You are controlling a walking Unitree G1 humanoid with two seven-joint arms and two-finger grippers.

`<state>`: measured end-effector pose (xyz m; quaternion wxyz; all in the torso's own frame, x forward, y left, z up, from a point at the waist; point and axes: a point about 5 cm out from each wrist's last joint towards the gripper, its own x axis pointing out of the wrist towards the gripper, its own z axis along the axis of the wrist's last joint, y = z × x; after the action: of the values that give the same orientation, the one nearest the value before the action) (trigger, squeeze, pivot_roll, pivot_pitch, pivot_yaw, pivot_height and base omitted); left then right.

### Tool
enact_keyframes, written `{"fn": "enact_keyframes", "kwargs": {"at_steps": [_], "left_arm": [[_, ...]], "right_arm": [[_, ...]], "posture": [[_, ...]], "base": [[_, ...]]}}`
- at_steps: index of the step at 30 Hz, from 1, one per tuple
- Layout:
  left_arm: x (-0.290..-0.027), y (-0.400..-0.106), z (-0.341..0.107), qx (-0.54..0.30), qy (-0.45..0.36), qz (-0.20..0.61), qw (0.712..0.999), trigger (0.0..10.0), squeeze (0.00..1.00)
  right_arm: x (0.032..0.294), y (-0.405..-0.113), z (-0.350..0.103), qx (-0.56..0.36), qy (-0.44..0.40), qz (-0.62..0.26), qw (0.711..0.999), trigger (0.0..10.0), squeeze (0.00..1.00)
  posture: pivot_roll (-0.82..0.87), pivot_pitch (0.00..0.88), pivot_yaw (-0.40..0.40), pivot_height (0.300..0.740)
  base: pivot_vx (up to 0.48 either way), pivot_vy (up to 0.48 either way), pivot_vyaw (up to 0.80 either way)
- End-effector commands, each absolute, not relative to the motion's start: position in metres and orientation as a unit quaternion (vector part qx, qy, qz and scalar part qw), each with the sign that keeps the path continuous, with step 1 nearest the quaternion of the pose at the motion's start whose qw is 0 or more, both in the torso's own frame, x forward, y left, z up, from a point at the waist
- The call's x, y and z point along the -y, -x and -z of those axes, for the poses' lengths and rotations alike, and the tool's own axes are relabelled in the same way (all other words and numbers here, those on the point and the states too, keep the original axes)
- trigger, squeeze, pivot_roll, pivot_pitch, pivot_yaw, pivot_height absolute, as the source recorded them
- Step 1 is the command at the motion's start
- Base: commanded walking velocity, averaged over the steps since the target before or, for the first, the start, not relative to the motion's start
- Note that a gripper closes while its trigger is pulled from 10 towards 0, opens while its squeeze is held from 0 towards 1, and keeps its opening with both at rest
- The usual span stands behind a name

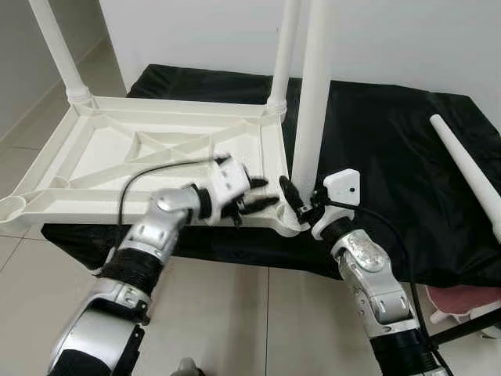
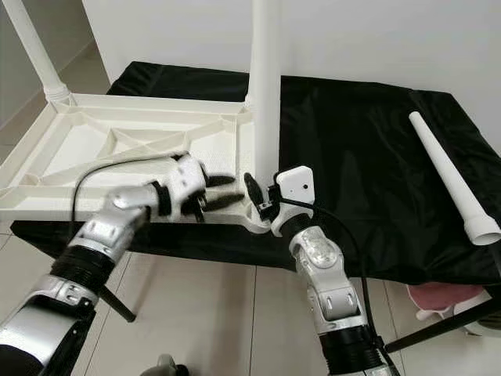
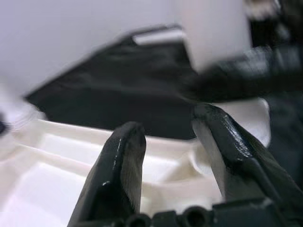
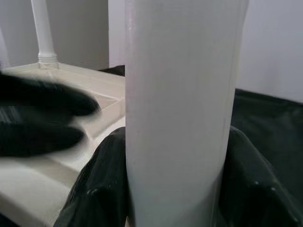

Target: Building children table

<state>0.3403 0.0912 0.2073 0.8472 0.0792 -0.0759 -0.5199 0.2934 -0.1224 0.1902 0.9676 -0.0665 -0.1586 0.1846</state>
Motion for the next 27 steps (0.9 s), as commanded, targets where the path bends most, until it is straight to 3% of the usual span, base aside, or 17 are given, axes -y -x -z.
{"fn": "enact_keyframes", "kwargs": {"at_steps": [1, 5, 14, 17, 18, 20, 23, 25, 27], "left_arm": [[-0.1, -0.344, -0.217, 0.092, -0.048, 0.452, 0.886, 10.0, 0.0], [-0.108, -0.347, -0.273, 0.168, 0.031, 0.358, 0.918, 10.0, 0.0], [-0.102, -0.348, -0.298, 0.189, 0.043, 0.333, 0.923, 10.0, 0.0], [-0.089, -0.325, -0.306, 0.207, 0.05, 0.415, 0.884, 10.0, 0.0], [-0.089, -0.325, -0.306, 0.207, 0.05, 0.415, 0.884, 10.0, 0.0], [-0.08, -0.298, -0.308, 0.216, 0.035, 0.502, 0.837, 10.0, 0.0], [-0.077, -0.288, -0.308, 0.217, 0.03, 0.53, 0.819, 10.0, 0.0], [-0.069, -0.27, -0.307, 0.217, 0.018, 0.579, 0.786, 10.0, 0.0], [-0.065, -0.266, -0.306, 0.213, 0.014, 0.587, 0.781, 10.0, 0.0]], "right_arm": [[0.129, -0.292, -0.201, 0.186, 0.072, -0.172, 0.965, 10.0, 0.0], [0.123, -0.287, -0.21, 0.194, 0.1, -0.235, 0.947, 10.0, 0.0], [0.108, -0.287, -0.2, 0.175, 0.102, -0.277, 0.939, 10.0, 0.0], [0.106, -0.292, -0.192, 0.15, 0.114, -0.271, 0.944, 10.0, 0.0], [0.106, -0.292, -0.192, 0.15, 0.114, -0.271, 0.944, 10.0, 0.0], [0.107, -0.296, -0.189, 0.135, 0.132, -0.265, 0.946, 10.0, 0.0], [0.107, -0.298, -0.189, 0.131, 0.135, -0.263, 0.946, 10.0, 0.0], [0.105, -0.302, -0.191, 0.127, 0.14, -0.261, 0.947, 10.0, 0.0], [0.102, -0.305, -0.193, 0.127, 0.139, -0.263, 0.946, 10.0, 0.0]], "posture": [[0.02, 0.095, -0.018, 0.74], [0.04, 0.093, -0.037, 0.74], [0.05, 0.09, -0.044, 0.74], [0.04, 0.09, -0.04, 0.74], [0.04, 0.09, -0.04, 0.74], [0.04, 0.09, -0.039, 0.74], [0.04, 0.091, -0.039, 0.74], [0.04, 0.09, -0.04, 0.74], [0.05, 0.089, -0.041, 0.74]], "base": [[0.0, 0.0, 0.0], [0.0, 0.0, 0.0], [0.0, 0.0, 0.0], [0.0, 0.0, 0.0], [0.0, 0.0, 0.0], [0.0, 0.0, 0.0], [0.0, 0.0, 0.0], [0.0, 0.0, 0.0], [0.0, 0.0, 0.0]]}}
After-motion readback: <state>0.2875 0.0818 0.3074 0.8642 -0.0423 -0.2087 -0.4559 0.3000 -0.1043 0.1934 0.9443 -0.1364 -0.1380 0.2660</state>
